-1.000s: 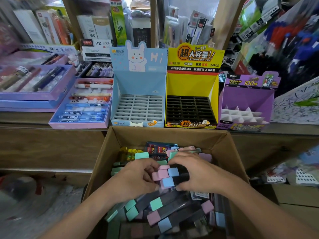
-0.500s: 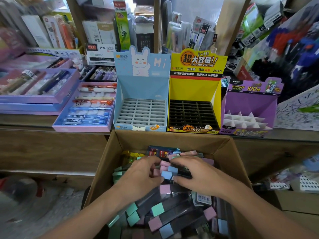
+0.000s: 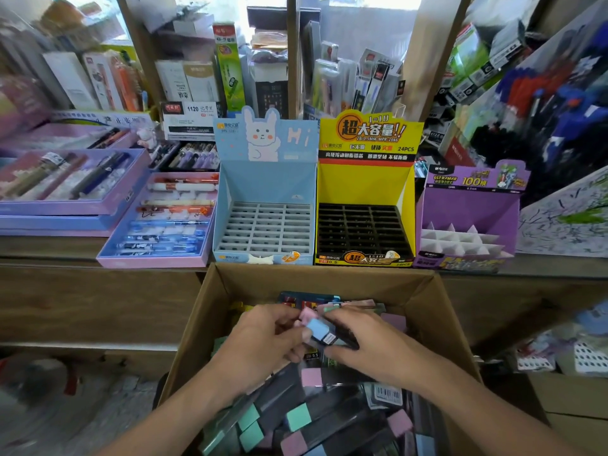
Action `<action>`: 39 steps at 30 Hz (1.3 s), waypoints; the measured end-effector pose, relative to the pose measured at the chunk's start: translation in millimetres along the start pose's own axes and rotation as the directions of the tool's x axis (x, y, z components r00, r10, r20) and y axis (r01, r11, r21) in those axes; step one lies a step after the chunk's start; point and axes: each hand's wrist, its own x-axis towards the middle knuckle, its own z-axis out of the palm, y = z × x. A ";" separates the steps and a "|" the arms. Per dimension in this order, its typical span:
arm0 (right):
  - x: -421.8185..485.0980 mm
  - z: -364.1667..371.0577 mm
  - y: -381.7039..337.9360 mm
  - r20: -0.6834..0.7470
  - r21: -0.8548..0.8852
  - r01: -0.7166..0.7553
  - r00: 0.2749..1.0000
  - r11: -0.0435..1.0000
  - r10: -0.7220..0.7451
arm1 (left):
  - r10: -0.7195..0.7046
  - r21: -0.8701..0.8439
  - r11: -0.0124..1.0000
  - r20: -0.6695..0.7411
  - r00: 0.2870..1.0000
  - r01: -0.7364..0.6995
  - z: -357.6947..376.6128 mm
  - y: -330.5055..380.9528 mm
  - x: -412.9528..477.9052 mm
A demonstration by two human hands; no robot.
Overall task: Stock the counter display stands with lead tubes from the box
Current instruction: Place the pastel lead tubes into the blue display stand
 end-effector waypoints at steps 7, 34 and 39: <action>2.2 8.1 -4.2 0.040 0.053 -0.001 0.999 0.999 -0.001 | -0.110 -0.118 0.988 -0.087 0.990 0.099 -3.0 6.4 3.9; 4.2 6.7 -21.9 0.050 0.827 -0.206 0.954 0.523 0.297 | -0.196 -0.274 0.947 -0.085 0.977 0.167 10.5 10.9 -2.3; 3.6 2.3 -28.4 0.072 0.869 -0.214 0.947 0.446 0.314 | -0.125 -0.224 0.971 -0.149 0.981 0.090 10.2 8.9 -4.2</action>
